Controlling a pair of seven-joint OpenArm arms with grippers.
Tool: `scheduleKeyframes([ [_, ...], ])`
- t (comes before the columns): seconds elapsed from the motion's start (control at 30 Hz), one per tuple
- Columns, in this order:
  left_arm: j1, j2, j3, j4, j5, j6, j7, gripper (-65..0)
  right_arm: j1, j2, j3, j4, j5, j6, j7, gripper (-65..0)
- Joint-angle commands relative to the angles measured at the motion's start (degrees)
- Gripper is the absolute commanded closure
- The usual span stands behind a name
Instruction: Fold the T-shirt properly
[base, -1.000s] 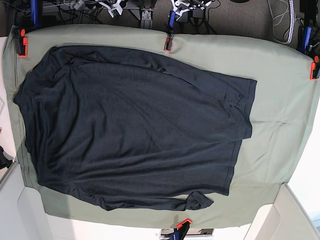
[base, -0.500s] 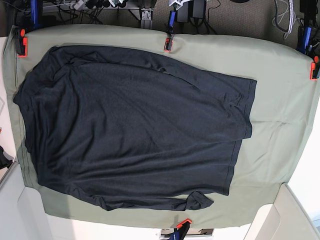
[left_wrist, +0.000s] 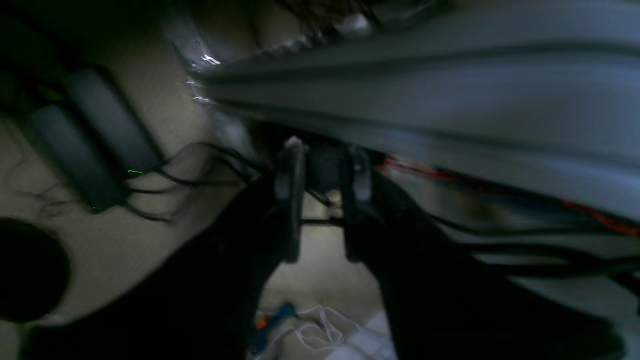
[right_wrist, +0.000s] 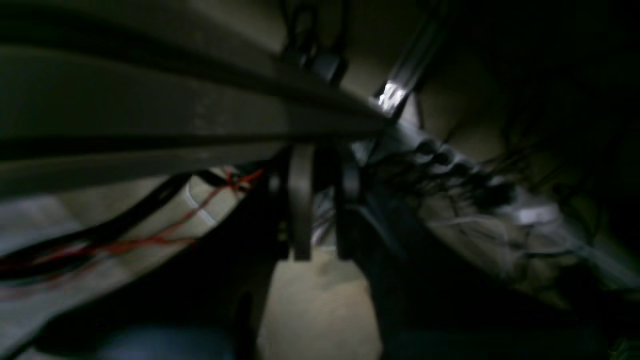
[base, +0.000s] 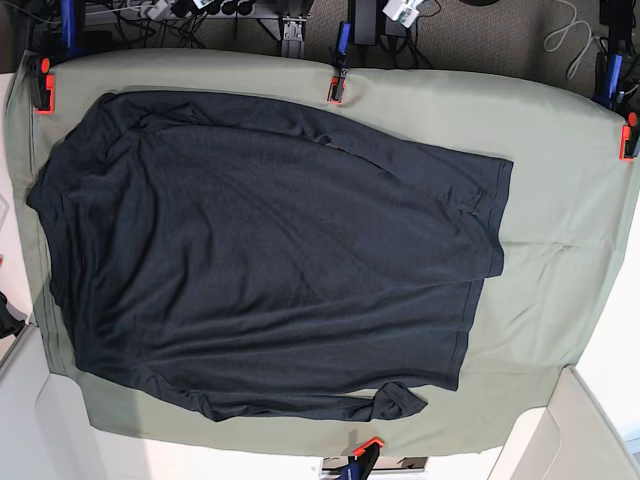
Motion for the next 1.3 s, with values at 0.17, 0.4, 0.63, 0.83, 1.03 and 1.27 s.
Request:
scheduleKeyframes([
  [0.17, 8.3, -1.9, -9.7, 14.9, -11.0, -0.9, 3.1, -18.2, -8.8, 3.5, 4.6, 18.4, 3.0, 0.6, 1.4, -11.4],
  [0.4, 16.7, -5.5, -15.8, 31.9, -19.3, -0.9, 5.1, -18.2, -12.2, 4.3, 14.9, 34.1, 11.9, 0.6, -0.1, -21.3],
  [0.63, 20.9, -7.5, -21.7, 44.6, -22.5, -0.9, 5.3, -28.6, -8.6, 4.3, 24.5, 39.6, 21.1, -3.8, -7.1, -33.0],
  [0.83, 20.7, -10.6, -23.0, 46.8, -26.6, -0.9, 7.6, -35.7, -4.2, 4.3, 29.2, 39.1, 22.4, -10.2, -10.4, -33.1],
  [1.03, 18.4, -13.0, -23.1, 46.8, -27.0, -0.9, 7.7, -35.7, 3.0, 4.3, 29.2, 34.4, 22.3, -12.1, -15.5, -39.6],
  [1.27, 16.7, -16.5, -23.1, 46.7, -26.7, -0.9, 7.9, -42.3, 5.4, 4.2, 29.3, 29.6, 21.6, -15.5, -16.8, -39.6],
])
